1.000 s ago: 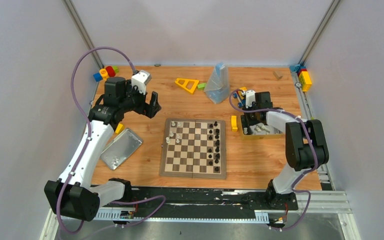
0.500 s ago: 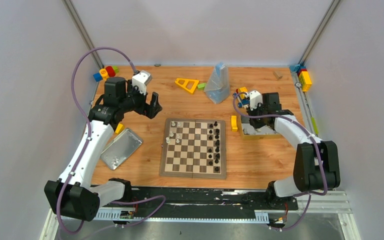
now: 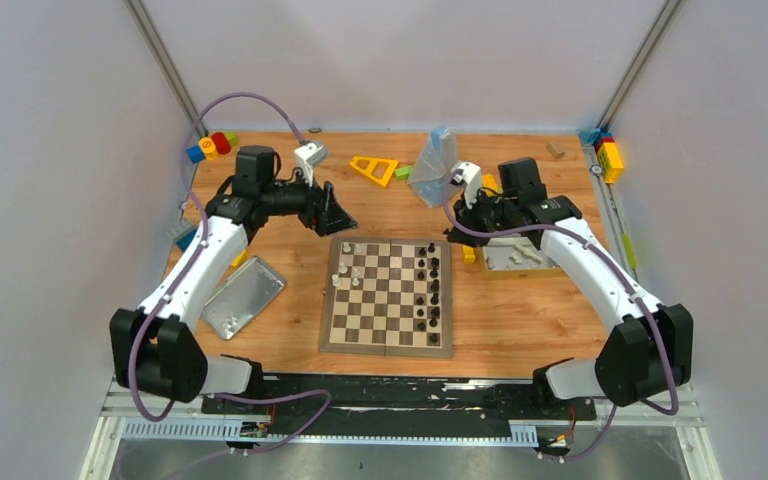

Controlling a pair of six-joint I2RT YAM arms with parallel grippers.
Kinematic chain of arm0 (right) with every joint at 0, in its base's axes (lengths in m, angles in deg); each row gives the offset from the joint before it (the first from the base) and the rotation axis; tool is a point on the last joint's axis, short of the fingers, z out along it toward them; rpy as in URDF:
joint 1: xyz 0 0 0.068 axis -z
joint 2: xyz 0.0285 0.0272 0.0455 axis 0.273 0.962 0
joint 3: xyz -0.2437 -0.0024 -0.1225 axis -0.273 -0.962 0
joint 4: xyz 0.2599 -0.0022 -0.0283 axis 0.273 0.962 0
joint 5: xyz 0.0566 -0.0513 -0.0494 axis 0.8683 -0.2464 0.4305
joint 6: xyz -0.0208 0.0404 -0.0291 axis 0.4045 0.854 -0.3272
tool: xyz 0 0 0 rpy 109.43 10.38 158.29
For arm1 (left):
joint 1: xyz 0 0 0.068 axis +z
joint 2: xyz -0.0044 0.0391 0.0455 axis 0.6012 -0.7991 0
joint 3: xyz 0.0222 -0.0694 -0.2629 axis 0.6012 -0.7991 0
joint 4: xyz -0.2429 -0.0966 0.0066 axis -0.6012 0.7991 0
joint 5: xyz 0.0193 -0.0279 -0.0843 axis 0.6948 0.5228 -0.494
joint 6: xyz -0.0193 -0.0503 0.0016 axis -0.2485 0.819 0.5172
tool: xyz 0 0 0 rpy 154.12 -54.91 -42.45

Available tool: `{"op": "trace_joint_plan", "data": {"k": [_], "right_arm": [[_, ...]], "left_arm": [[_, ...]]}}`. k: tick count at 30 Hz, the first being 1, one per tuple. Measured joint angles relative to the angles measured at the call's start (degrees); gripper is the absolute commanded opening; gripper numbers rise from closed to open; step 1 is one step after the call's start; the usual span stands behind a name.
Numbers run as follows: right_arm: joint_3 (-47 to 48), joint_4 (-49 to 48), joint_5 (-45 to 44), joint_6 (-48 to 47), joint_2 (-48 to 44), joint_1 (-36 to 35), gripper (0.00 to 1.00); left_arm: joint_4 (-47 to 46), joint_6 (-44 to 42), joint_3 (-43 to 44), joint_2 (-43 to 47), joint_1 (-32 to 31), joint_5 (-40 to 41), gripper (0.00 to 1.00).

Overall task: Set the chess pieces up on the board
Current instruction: Pick up the chess piece from the storage box, then place the chess piece on the chessboard.

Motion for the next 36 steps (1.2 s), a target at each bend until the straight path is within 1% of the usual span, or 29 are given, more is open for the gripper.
{"op": "trace_joint_plan", "data": {"k": [7,13,18,21,27,32,36], "right_arm": [[7.5,0.3,5.6,3.5,4.2,-8.0,0.0],[9.2,0.2,6.7,5.5,6.4,-11.6,0.0],[9.6,-0.5,7.0,6.5,7.1,-12.9,0.0],[9.7,-0.8,7.0,7.0,7.1,-13.2,0.0],[9.7,-1.9,6.9,7.7,7.1,-13.5,0.0],[9.7,-2.8,6.7,7.9,7.1,-13.7,0.0],[9.7,-3.0,6.3,7.9,7.1,-13.7,0.0]], "left_arm": [[-1.7,7.3,5.0,-11.8,-6.6,-9.7,0.81],[-7.3,16.3,7.6,-18.2,-8.5,-16.2,0.78],[-11.5,23.3,7.6,-20.8,-9.3,-19.1,0.73],[-12.7,25.9,7.9,-22.3,-9.9,-20.2,0.68],[-14.1,28.9,8.3,-24.7,-11.2,-21.6,0.61],[-15.0,30.8,8.3,-25.9,-12.2,-22.7,0.58],[-15.5,31.7,8.3,-26.1,-12.6,-23.3,0.53]]}}
